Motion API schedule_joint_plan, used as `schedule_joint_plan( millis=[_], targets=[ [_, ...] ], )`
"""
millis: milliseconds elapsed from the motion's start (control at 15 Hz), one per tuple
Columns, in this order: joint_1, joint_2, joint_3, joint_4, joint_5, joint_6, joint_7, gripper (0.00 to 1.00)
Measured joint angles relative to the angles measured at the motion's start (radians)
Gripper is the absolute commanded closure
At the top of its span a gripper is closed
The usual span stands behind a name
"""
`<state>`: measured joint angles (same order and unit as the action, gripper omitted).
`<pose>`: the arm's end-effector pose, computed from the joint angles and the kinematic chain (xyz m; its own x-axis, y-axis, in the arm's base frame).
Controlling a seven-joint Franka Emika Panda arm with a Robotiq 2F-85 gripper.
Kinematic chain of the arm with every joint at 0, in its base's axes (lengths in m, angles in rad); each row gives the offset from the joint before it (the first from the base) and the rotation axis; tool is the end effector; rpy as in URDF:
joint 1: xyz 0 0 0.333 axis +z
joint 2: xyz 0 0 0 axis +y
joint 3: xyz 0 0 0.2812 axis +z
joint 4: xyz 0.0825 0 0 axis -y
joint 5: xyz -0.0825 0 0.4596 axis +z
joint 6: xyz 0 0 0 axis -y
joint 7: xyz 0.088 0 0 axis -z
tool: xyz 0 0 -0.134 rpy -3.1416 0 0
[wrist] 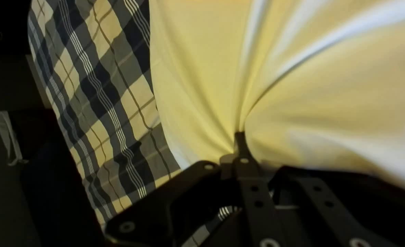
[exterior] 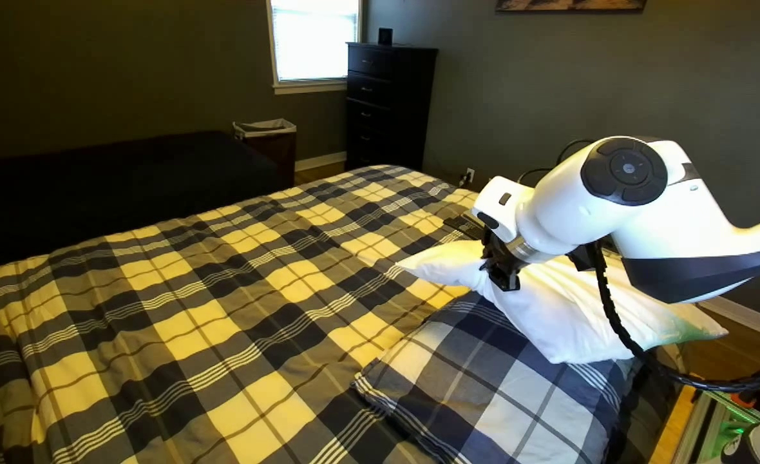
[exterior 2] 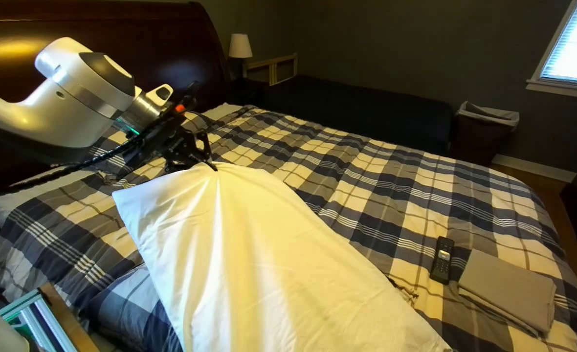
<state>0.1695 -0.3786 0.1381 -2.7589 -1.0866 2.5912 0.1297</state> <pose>0.4413 0.1347 0.2329 0.4922 0.8682 -0.0624 0.6839 -0.3413 0.6449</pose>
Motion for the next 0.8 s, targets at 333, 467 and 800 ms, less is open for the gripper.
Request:
schedule_joint_plan(
  millis=[333,467,800],
  targets=[
    [0.072,0.006,-0.011,-0.002,0.132,0.08,-0.205,0.97],
    [0.138,0.009,-0.055,-0.003,0.191,0.081,-0.308,0.97],
    [0.305,0.023,-0.216,-0.004,0.308,0.072,-0.616,0.97]
  ],
)
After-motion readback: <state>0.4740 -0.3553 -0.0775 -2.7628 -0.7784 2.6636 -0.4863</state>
